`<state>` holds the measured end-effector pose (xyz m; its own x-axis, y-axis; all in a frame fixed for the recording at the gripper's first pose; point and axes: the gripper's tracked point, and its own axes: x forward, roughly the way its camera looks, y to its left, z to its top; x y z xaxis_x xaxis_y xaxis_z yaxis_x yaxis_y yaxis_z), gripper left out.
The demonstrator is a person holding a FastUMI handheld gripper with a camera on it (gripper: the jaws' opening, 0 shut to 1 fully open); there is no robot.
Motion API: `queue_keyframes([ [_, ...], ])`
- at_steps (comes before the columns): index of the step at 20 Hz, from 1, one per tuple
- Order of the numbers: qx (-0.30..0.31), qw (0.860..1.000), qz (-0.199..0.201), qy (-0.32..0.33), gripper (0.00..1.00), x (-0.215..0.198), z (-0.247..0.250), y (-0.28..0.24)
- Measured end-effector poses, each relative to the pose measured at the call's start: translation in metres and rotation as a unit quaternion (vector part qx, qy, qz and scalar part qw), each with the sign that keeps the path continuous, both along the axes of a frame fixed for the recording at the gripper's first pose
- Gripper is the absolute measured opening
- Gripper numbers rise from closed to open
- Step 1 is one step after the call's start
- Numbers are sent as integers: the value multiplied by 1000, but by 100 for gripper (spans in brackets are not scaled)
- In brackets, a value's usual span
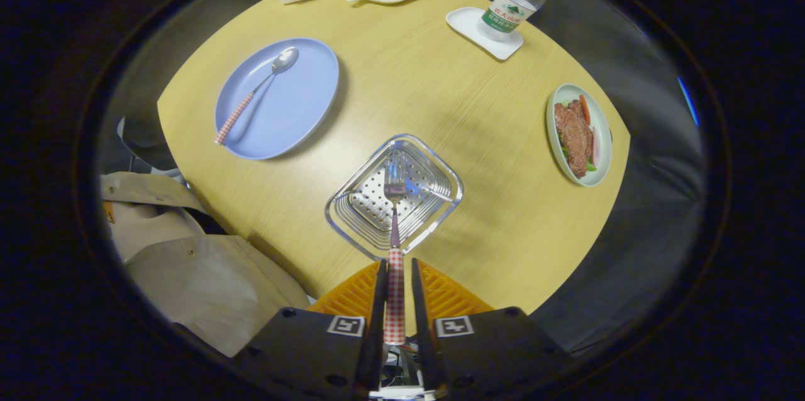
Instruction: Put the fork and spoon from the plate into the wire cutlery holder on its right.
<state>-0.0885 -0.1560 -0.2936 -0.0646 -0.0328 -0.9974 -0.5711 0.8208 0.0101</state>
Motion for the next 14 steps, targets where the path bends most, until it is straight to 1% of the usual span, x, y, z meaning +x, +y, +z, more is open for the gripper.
queue_keyframes([
  [1,7,1000,-8,-7,34,2,2,3],
  [2,10,1000,-17,-14,34,4,3,5],
  [3,14,999,-26,-22,38,6,6,6],
  [6,28,996,-62,-49,67,12,15,13],
  [9,72,988,-95,-102,96,25,29,40],
  [11,100,980,-108,-136,96,29,38,67],
  [14,129,963,-106,-209,97,37,50,107],
])
